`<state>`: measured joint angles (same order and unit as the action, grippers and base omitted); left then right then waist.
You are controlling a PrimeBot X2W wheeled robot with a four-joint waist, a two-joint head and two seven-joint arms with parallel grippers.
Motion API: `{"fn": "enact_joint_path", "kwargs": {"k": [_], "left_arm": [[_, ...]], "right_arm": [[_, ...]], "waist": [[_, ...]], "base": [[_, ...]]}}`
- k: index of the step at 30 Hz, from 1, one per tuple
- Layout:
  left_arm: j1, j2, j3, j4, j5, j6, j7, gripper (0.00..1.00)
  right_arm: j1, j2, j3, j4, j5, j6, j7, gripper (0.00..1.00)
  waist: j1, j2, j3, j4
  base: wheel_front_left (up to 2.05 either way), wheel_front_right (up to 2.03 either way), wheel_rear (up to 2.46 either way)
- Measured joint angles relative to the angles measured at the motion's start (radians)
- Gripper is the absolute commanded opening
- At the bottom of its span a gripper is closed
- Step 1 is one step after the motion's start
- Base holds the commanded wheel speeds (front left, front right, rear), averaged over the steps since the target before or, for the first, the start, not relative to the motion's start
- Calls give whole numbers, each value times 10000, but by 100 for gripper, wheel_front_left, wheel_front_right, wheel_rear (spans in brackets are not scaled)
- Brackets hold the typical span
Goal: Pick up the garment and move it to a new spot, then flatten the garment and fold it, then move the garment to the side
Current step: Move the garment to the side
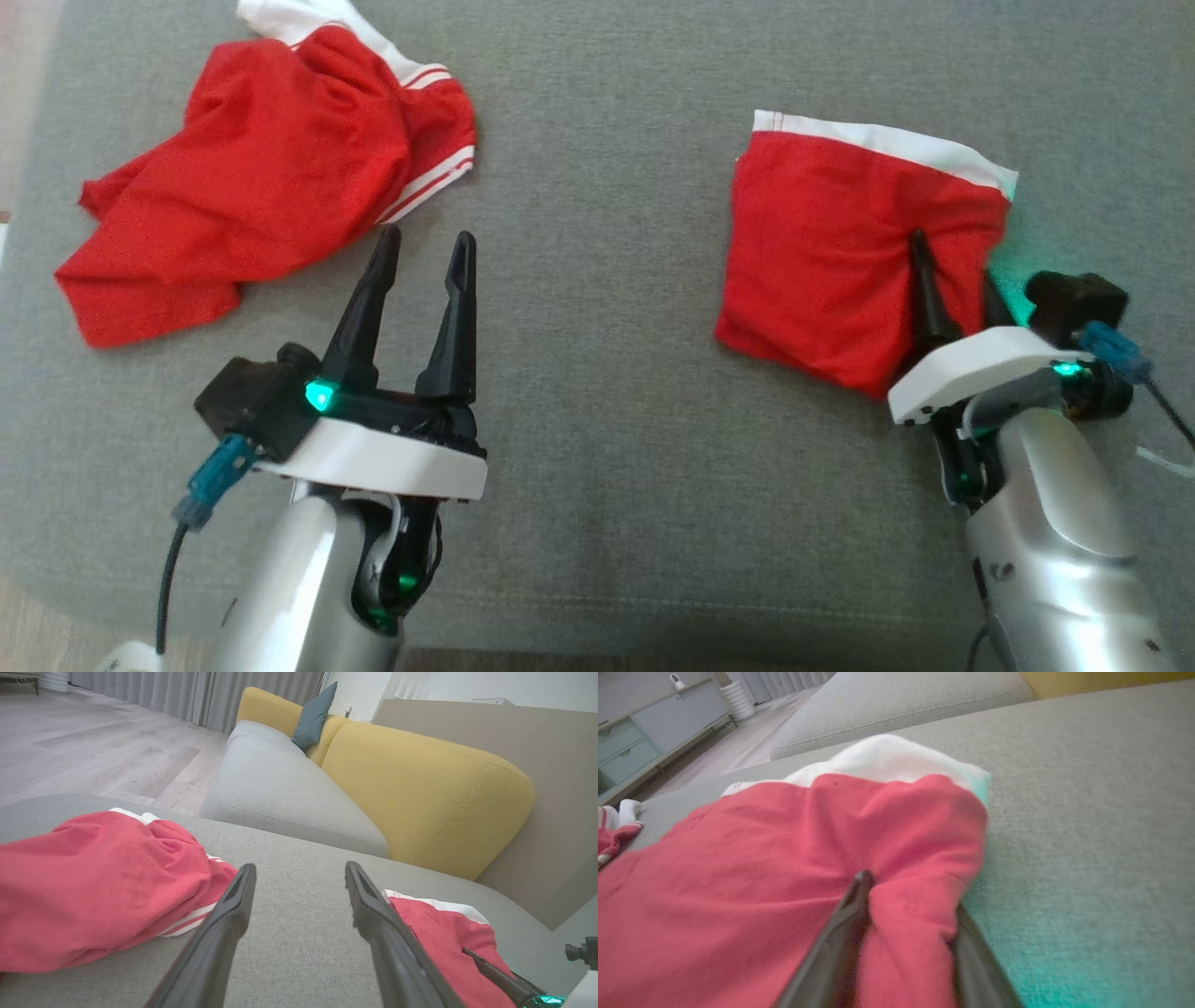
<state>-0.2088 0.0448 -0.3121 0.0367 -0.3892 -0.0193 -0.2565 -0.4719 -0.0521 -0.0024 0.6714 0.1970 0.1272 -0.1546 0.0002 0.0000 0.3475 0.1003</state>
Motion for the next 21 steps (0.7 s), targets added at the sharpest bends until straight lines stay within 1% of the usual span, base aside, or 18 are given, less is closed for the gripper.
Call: {"fn": "enact_joint_path", "kwargs": {"k": [3,5,8,10,11,13,16,17,19,21], "left_arm": [[-16,-2,6,0,13,-82,0,100],[-16,-2,21,0,59,-82,0,100],[-15,-2,48,-15,96,-84,0,100],[-15,-2,59,-44,100,-84,-2,100],[-16,-2,65,-59,109,-86,-2,100],[-19,-2,61,-109,117,-90,-2,100],[-88,-2,52,-180,182,-165,0,100],[-88,-2,52,-180,182,-165,0,100],[-231,-4,59,-209,184,-165,-2,100],[-390,-6,77,-290,217,-176,-2,100]], "right_arm": [[-71,35,-86,-2,-895,2,-159,0],[-70,46,-351,-125,-1626,2,-182,0],[-69,8,-800,-625,-2874,2,-111,0],[-72,-144,-882,-1024,-3452,2,150,0],[-73,-316,-880,-1181,-3643,2,299,0],[-74,-874,-880,-1444,-3875,2,568,0],[-80,-2046,-811,-1756,-4113,2,951,0],[-80,-2046,-811,-1756,-4113,2,951,0],[-106,-2824,-683,-1967,-4243,2,1120,0],[-245,-3244,-685,-2140,-4172,2,1342,0]], "waist": [[-1,0,17,-166],[-1,0,-18,-297],[-2,0,-92,-541],[-2,0,-128,-727],[-2,0,-134,-822],[-2,0,-118,-1004],[-2,0,23,-1191],[-2,0,23,-1191],[-1,0,172,-1261],[-2,0,321,-1326]], "base": [[0,0,0],[0,0,0],[0,0,0],[0,0,0],[0,0,0],[0,0,0],[0,0,0],[0,0,0],[0,0,0],[0,0,0]]}}
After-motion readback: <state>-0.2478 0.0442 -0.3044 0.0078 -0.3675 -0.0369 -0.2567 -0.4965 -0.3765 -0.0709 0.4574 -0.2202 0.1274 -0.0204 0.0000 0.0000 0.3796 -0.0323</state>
